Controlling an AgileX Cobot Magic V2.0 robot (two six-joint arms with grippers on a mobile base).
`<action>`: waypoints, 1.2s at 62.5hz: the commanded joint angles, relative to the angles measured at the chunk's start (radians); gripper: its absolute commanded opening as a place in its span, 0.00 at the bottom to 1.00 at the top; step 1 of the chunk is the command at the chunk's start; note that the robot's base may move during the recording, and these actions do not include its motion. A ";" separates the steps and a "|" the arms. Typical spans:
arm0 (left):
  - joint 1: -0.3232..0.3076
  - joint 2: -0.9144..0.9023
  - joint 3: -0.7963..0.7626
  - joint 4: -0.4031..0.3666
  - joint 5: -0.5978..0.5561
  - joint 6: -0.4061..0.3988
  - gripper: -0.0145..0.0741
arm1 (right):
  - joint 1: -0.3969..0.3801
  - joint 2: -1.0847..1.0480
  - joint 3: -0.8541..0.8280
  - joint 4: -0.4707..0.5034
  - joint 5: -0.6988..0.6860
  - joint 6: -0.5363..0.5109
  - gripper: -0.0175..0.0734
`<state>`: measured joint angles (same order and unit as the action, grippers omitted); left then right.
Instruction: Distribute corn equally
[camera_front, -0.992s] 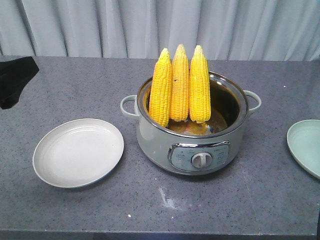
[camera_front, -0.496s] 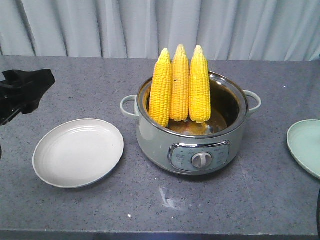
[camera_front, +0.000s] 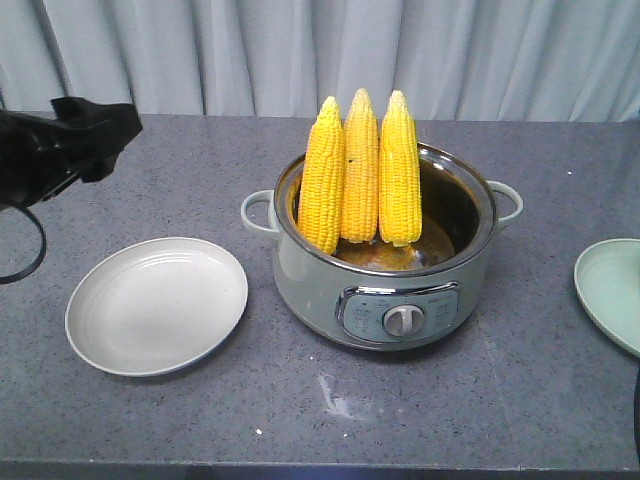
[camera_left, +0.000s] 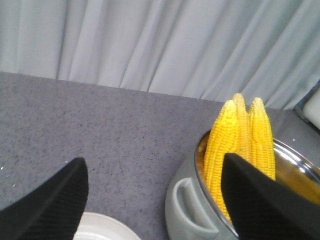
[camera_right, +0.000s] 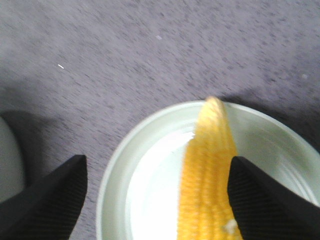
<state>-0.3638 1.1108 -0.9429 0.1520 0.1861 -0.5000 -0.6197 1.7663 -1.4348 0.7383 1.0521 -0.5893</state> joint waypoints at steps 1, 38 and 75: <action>-0.046 0.036 -0.102 -0.004 -0.051 0.058 0.75 | -0.004 -0.083 -0.030 0.113 -0.014 -0.014 0.82; -0.097 0.600 -0.786 -0.360 0.304 0.493 0.75 | -0.005 -0.256 -0.030 0.131 -0.062 0.034 0.82; -0.097 0.742 -0.882 -0.532 0.309 0.597 0.75 | -0.005 -0.256 -0.028 0.125 -0.060 0.037 0.82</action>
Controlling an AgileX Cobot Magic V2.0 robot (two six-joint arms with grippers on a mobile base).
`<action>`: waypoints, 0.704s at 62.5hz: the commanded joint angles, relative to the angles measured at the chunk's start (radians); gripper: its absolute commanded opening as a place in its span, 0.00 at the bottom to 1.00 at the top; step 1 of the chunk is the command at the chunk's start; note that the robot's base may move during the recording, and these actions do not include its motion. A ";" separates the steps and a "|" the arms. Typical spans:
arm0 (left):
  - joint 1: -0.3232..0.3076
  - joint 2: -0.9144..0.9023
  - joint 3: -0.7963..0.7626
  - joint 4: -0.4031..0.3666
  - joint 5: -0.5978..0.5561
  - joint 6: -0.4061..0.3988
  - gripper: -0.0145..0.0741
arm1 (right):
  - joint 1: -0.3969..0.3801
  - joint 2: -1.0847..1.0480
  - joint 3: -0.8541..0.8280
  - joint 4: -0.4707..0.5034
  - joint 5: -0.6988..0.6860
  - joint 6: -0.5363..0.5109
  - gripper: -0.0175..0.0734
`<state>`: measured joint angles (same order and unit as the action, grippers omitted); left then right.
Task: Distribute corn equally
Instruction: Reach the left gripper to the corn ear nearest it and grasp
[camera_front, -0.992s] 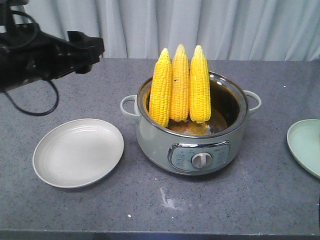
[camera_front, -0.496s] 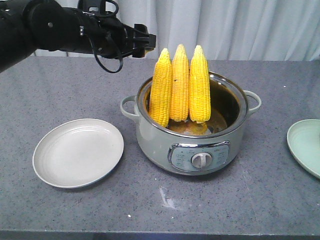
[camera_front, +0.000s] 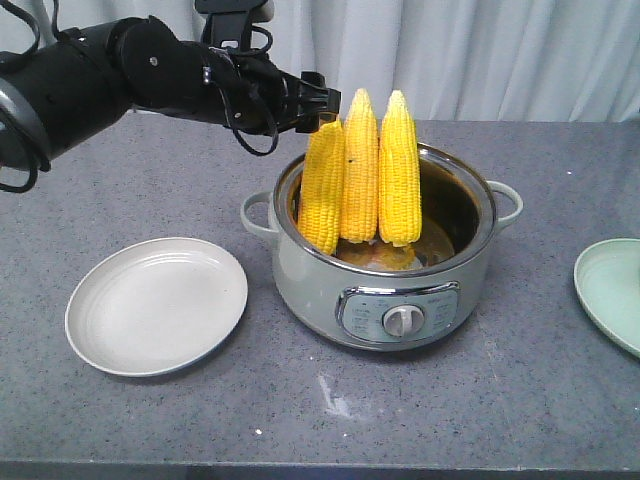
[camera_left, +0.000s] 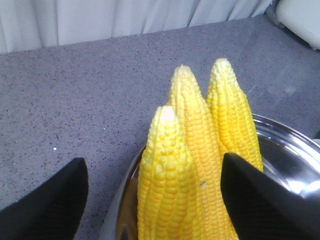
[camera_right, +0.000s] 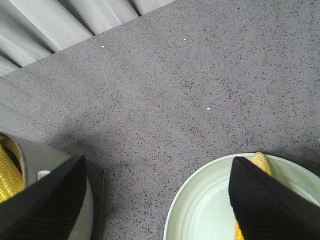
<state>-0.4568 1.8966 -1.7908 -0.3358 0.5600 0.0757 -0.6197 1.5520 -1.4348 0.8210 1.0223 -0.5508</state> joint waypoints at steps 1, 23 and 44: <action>-0.004 -0.042 -0.034 -0.045 -0.065 0.026 0.75 | -0.005 -0.042 -0.028 0.043 -0.030 -0.002 0.82; -0.004 -0.002 -0.034 -0.050 -0.090 0.029 0.75 | -0.005 -0.042 -0.028 0.037 -0.031 -0.002 0.82; -0.004 0.033 -0.034 -0.112 -0.104 0.055 0.75 | -0.005 -0.042 -0.028 0.025 -0.033 0.000 0.82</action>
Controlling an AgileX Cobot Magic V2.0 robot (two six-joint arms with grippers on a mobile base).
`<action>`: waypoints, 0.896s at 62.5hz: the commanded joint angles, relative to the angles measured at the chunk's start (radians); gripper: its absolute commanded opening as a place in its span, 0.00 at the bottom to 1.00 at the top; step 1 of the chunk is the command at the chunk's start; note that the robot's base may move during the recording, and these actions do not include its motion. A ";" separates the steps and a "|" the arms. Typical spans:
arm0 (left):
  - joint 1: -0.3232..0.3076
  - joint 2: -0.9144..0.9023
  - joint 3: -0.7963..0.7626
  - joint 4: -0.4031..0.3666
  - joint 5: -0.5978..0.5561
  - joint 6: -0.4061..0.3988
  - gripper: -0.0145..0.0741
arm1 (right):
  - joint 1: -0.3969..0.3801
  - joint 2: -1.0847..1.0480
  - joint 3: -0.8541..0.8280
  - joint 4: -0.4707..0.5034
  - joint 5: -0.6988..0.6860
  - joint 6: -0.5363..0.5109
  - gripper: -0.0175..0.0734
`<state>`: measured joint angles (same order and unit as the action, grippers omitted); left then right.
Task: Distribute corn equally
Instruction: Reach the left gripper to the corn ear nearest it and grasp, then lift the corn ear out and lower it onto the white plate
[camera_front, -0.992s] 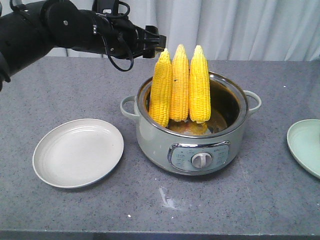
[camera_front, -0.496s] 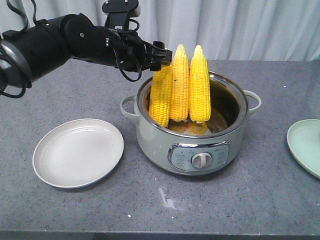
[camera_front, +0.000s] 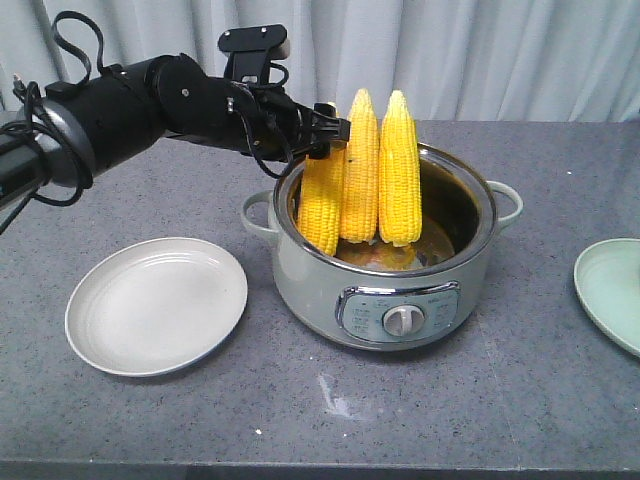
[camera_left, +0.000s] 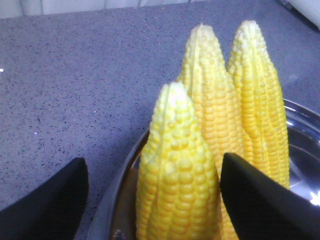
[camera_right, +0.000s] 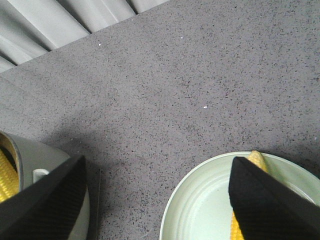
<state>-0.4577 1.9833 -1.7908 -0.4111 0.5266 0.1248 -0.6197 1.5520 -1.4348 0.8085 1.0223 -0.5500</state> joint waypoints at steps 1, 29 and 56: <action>-0.003 -0.054 -0.034 -0.037 -0.070 0.006 0.75 | -0.005 -0.042 -0.028 0.038 -0.034 0.000 0.82; -0.005 -0.054 -0.034 -0.044 -0.076 0.006 0.30 | -0.005 -0.042 -0.028 0.034 -0.037 0.000 0.76; -0.001 -0.191 -0.035 -0.030 -0.071 0.006 0.15 | -0.005 -0.042 -0.028 0.052 -0.036 -0.007 0.73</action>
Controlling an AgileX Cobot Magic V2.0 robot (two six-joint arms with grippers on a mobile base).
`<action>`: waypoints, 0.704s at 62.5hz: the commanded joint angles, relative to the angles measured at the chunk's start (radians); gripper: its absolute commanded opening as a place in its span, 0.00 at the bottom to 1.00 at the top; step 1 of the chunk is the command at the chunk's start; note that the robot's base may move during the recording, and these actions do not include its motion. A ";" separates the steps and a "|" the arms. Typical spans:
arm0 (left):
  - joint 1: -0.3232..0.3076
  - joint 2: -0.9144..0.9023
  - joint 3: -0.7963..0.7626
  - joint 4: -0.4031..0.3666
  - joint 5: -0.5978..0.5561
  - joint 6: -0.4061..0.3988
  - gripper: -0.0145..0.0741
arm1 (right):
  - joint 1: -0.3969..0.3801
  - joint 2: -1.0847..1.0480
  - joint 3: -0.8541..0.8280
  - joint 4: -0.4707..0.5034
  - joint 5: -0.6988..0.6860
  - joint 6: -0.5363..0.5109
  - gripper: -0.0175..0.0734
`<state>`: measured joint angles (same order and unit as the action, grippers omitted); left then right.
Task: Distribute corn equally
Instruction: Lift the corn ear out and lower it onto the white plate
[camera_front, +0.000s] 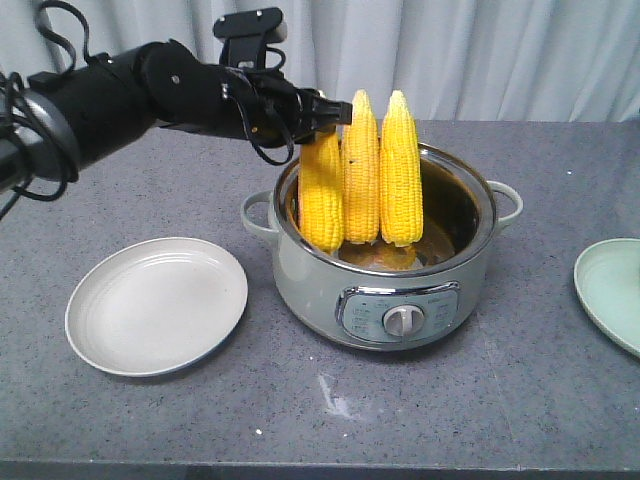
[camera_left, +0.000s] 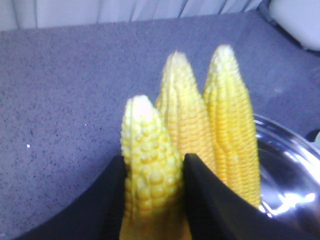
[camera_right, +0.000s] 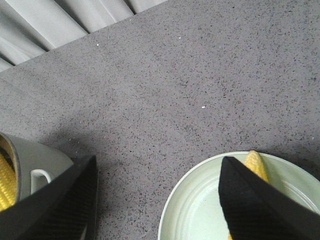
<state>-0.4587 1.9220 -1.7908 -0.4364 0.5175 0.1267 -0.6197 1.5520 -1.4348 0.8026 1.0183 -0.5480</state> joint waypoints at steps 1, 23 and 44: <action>0.000 -0.146 -0.035 0.004 -0.062 0.004 0.15 | -0.005 -0.042 -0.028 0.066 -0.031 -0.010 0.73; 0.000 -0.385 -0.035 0.453 0.272 -0.087 0.15 | -0.003 -0.042 -0.028 0.435 0.175 -0.198 0.73; 0.040 -0.359 0.179 0.695 0.459 -0.269 0.15 | 0.090 -0.070 -0.029 0.629 0.270 -0.286 0.73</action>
<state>-0.4388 1.5918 -1.6673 0.2415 1.0440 -0.0876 -0.5730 1.5304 -1.4348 1.3401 1.2162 -0.7910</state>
